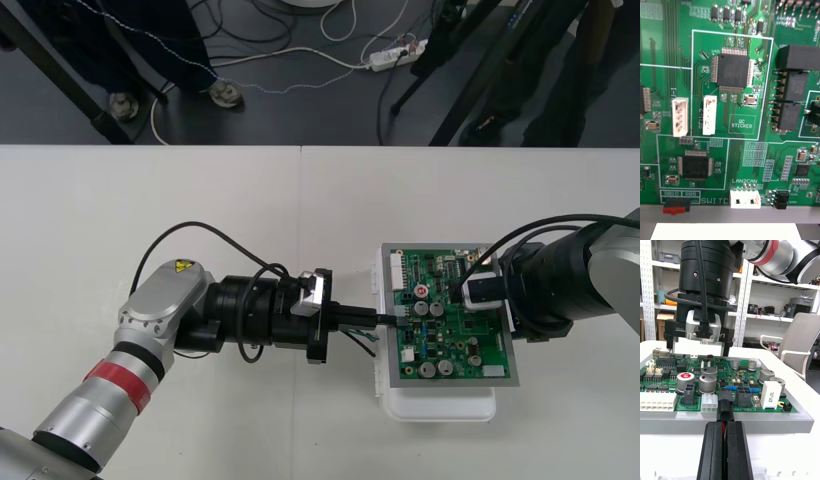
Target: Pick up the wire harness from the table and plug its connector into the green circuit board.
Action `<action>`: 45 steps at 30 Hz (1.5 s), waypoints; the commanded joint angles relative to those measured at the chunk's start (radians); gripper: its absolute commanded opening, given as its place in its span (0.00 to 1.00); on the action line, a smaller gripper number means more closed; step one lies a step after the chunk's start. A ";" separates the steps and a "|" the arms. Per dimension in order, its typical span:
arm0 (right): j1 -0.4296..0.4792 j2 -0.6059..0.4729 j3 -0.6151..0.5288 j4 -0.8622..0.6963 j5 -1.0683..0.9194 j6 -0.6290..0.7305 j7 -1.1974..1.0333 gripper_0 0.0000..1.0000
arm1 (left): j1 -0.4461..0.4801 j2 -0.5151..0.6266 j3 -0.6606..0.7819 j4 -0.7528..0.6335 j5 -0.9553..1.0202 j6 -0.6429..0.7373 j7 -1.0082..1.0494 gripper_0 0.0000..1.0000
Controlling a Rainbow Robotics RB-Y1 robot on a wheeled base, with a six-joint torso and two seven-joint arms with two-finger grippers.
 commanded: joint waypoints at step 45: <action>0.017 0.020 -0.030 -0.027 -0.011 -0.043 -0.094 1.00 | -0.004 -0.079 -0.037 -0.043 0.013 0.051 -0.132 0.00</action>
